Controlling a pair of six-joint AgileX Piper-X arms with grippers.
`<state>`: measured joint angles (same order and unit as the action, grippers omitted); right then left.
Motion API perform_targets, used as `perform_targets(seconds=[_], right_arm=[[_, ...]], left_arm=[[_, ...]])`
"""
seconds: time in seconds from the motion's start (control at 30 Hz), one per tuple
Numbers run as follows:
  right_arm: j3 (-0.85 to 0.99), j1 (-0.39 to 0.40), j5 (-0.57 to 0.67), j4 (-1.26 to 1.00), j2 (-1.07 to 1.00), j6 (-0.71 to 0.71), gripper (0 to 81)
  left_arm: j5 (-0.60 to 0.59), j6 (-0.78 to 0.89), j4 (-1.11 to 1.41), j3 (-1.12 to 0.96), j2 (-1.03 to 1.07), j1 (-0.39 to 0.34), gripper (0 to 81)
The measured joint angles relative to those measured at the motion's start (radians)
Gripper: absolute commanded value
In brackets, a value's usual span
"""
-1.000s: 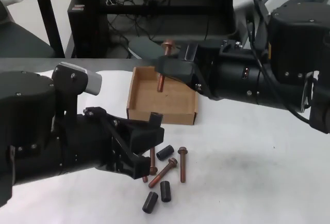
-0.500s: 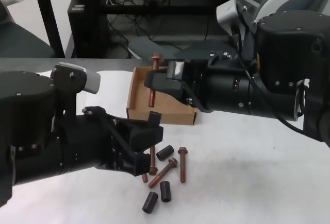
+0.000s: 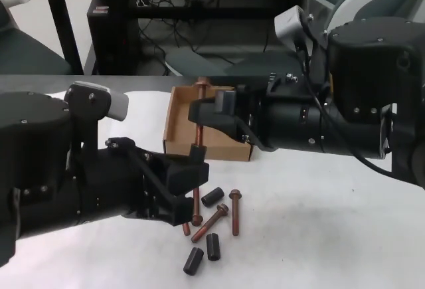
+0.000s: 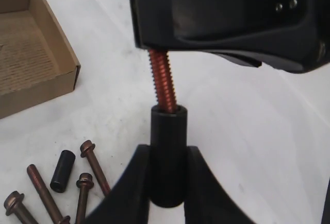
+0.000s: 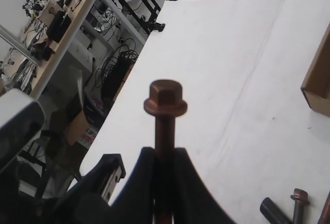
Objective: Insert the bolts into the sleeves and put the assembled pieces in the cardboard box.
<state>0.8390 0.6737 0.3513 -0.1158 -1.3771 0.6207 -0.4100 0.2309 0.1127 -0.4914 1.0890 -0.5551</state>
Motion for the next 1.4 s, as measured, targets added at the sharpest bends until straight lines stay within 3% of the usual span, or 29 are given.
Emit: perform_targets(seconds=[0.37,0.97,1.4], right_arm=[[0.000,0.000,0.000,0.003,0.000,-0.013,0.6],[0.003,0.099,-0.197,0.024,0.006,-0.050,0.6],[0.009,0.112,-0.189,0.085,0.006,-0.087,0.6]], left_arm=[[0.028,0.009,0.010,0.000,0.000,0.000,1.7],[0.067,0.038,0.030,0.005,0.000,0.000,1.7],[0.086,0.038,0.029,0.009,0.000,-0.003,1.7]])
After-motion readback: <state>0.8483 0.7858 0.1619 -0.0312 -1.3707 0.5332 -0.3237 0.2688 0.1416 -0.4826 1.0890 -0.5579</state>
